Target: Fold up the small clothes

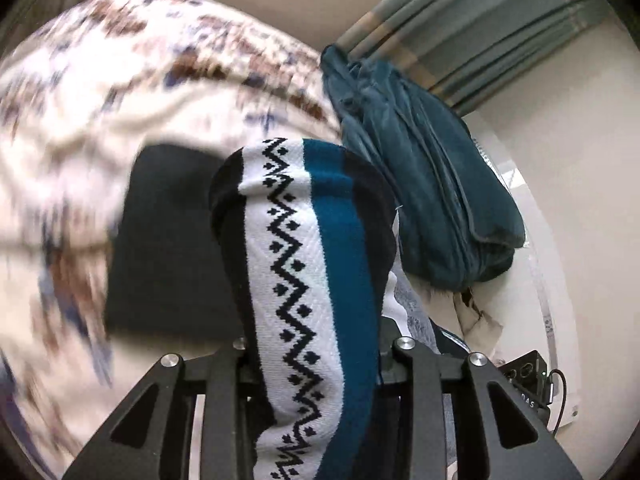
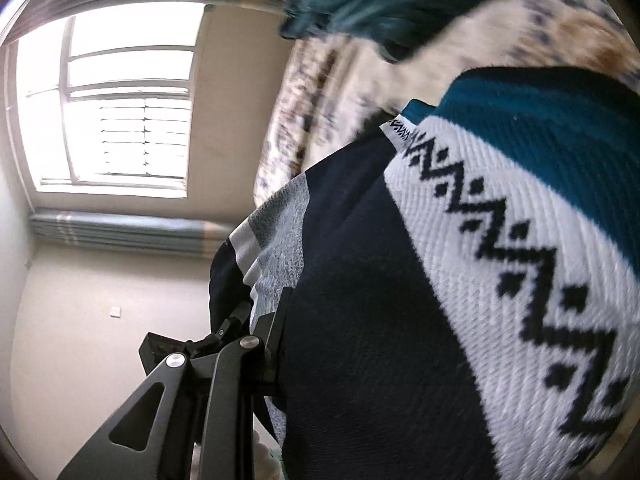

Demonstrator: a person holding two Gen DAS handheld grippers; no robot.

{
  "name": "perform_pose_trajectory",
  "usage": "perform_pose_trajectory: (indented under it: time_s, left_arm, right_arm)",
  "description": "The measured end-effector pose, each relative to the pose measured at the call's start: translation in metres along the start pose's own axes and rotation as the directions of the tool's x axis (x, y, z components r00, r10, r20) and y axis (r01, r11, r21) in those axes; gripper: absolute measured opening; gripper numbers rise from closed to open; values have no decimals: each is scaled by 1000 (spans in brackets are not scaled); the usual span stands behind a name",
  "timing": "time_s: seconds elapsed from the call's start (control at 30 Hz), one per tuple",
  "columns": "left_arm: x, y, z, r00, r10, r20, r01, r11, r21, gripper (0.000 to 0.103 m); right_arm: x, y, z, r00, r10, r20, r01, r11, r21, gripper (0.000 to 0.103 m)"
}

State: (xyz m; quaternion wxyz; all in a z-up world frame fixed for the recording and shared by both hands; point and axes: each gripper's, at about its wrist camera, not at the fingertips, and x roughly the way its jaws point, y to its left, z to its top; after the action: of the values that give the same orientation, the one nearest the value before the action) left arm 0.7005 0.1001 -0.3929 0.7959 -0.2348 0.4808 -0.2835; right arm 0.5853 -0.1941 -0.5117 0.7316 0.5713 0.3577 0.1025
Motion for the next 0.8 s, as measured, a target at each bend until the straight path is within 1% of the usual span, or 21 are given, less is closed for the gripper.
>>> perform_pose_trajectory:
  time_s: [0.07, 0.1, 0.13, 0.17, 0.2, 0.23, 0.3, 0.33, 0.37, 0.4, 0.43, 0.47, 0.5, 0.53, 0.57, 0.6, 0.63, 0.67, 0.73, 0.8]
  left_arm:
    - [9, 13, 42, 1000, 18, 5, -19, 999, 46, 29]
    - [12, 21, 51, 1000, 22, 6, -22, 998, 54, 29]
    - [24, 34, 71, 1000, 28, -4, -27, 998, 58, 29]
    - [26, 45, 77, 999, 36, -9, -35, 998, 57, 30]
    - [36, 58, 87, 999, 42, -16, -41, 998, 53, 30]
    - [50, 75, 95, 998, 52, -33, -50, 998, 42, 30]
    - [76, 106, 102, 994, 81, -73, -80, 997, 16, 31]
    - [91, 125, 101, 989, 105, -105, -106, 994, 1, 34]
    - [104, 141, 100, 982, 128, -136, -132, 991, -16, 43]
    - [114, 162, 94, 980, 126, -156, -135, 989, -52, 48]
    - [115, 172, 90, 982, 109, -151, -123, 989, -86, 58]
    - [112, 183, 87, 988, 59, -141, -79, 987, -142, 61]
    - [108, 189, 85, 990, 14, -137, -39, 982, -183, 62]
    - [104, 192, 83, 990, -7, -137, -22, 978, -206, 62]
    - [98, 193, 81, 991, -16, -136, -16, 973, -231, 62]
    - [90, 194, 79, 991, -22, -133, -12, 967, -253, 62]
    - [78, 193, 72, 992, -38, -121, 5, 964, -268, 62]
    - [70, 192, 70, 993, -39, -108, 8, 963, -270, 62]
    - [55, 184, 52, 994, -7, -110, -20, 968, -250, 62]
    - [48, 175, 35, 993, 34, -117, -58, 977, -207, 62]
  right_arm:
    - [36, 19, 19, 1000, 26, 16, -26, 1000, -9, 25]
    - [55, 26, 29, 999, 34, 19, -34, 999, -16, 25]
    - [78, 31, 38, 999, 42, 20, -42, 999, -23, 25]
    - [96, 33, 46, 999, 40, 25, -39, 999, -30, 25]
    - [115, 31, 51, 999, 39, 24, -38, 999, -35, 25]
    - [132, 28, 56, 999, 33, 23, -32, 999, -34, 25]
    - [177, 12, 67, 1000, 6, 19, -5, 1000, -15, 25]
    - [186, 2, 65, 1000, -9, 13, 9, 1000, -3, 25]
    - [200, -9, 64, 999, -33, 4, 33, 999, 3, 26]
    - [213, -19, 61, 998, -64, -19, 64, 998, 1, 26]
    - [222, -27, 59, 994, -101, -37, 100, 995, -13, 27]
    - [222, -35, 55, 991, -124, -56, 123, 992, -22, 32]
    - [225, -41, 54, 987, -138, -80, 137, 990, -20, 34]
    - [223, -46, 54, 984, -146, -98, 146, 989, -8, 47]
    - [220, -50, 55, 982, -159, -105, 160, 987, 3, 55]
    - [209, -54, 55, 979, -174, -104, 176, 984, 18, 56]
    - [201, -57, 57, 980, -177, -97, 180, 983, 32, 56]
    - [189, -59, 59, 982, -173, -79, 177, 983, 49, 56]
    - [170, -66, 65, 984, -173, -41, 176, 981, 87, 56]
    - [154, -69, 67, 987, -162, 2, 161, 981, 110, 56]
